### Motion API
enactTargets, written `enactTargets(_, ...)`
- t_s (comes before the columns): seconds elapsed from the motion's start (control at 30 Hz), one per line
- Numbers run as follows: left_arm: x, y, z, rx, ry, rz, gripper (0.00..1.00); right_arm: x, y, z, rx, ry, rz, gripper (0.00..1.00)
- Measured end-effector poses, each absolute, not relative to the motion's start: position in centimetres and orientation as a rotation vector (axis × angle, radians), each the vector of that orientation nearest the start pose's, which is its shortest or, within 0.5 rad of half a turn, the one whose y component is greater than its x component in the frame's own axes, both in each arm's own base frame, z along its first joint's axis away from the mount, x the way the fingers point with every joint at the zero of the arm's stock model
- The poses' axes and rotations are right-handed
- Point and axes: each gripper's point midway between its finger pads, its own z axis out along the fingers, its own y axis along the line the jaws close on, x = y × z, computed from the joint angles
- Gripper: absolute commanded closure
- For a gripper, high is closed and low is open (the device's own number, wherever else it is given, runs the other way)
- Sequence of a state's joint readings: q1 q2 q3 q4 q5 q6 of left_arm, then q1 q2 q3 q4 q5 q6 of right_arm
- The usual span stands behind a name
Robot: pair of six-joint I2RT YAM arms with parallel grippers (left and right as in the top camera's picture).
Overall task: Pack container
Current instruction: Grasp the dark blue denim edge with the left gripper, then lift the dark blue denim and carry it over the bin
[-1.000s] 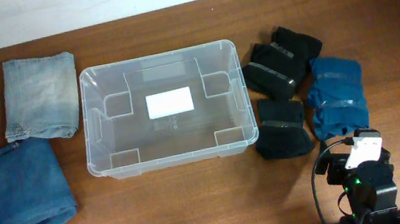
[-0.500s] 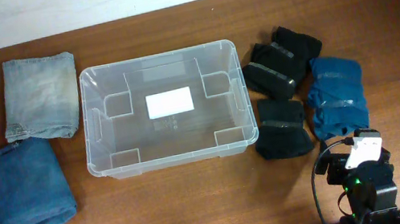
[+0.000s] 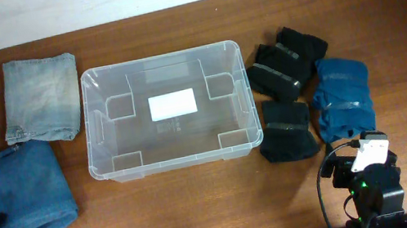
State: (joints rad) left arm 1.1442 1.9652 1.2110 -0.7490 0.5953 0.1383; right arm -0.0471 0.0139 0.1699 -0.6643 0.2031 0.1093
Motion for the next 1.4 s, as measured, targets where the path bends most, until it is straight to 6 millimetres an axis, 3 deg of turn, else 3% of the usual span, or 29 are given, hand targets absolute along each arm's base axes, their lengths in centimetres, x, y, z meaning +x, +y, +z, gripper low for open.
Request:
enactTargets(0.07,23.7,28.6,1.5,-1.250,2.338,-0.620,0.39,19.9,-4.4,9.7,0.286,2.052,-0.173,0.02)
enactTargets(0.13,24.0,28.7,1.2,-1.239,2.317,-0.648,0.69,19.9,-4.4,9.7,0.286,2.052,-0.172,0.02)
enactTargets(0.17,24.2,28.7,1.0,-1.232,2.309,-0.663,0.78,19.9,-4.4,9.7,0.286,2.052,-0.172,0.02)
enactTargets(0.3,24.6,28.6,1.3,-1.219,2.257,-0.725,0.99,19.9,-4.4,9.7,0.285,2.053,-0.172,0.02)
enactTargets(0.5,24.9,27.6,2.0,-1.263,2.221,-0.837,1.00,19.9,-4.4,9.7,0.285,2.052,-0.172,0.02)
enactTargets(0.67,25.3,26.8,4.7,-1.302,2.201,-0.950,0.99,19.9,-4.4,9.7,0.286,2.052,-0.172,0.02)
enactTargets(0.8,26.2,26.3,10.4,-1.232,2.199,-0.921,1.00,19.9,-4.4,9.7,0.285,2.052,-0.173,0.02)
enactTargets(1.0,28.2,23.1,23.5,-0.934,2.140,-0.703,1.00,19.9,-4.4,9.7,0.285,2.053,-0.173,0.02)
enactTargets(1.1,28.7,19.3,29.8,-0.788,2.076,-0.641,0.99,19.9,-4.4,9.7,0.286,2.052,-0.172,0.01)
enactTargets(1.2,29.1,14.1,34.3,-0.656,2.027,-0.670,1.00,19.9,-4.4,9.7,0.285,2.052,-0.173,0.02)
enactTargets(1.3,29.3,9.5,36.8,-0.576,2.007,-0.735,0.99,19.9,-4.4,9.7,0.285,2.052,-0.173,0.02)
enactTargets(1.4,29.6,6.0,38.0,-0.529,2.014,-0.789,1.00,19.9,-4.4,9.7,0.285,2.053,-0.173,0.02)
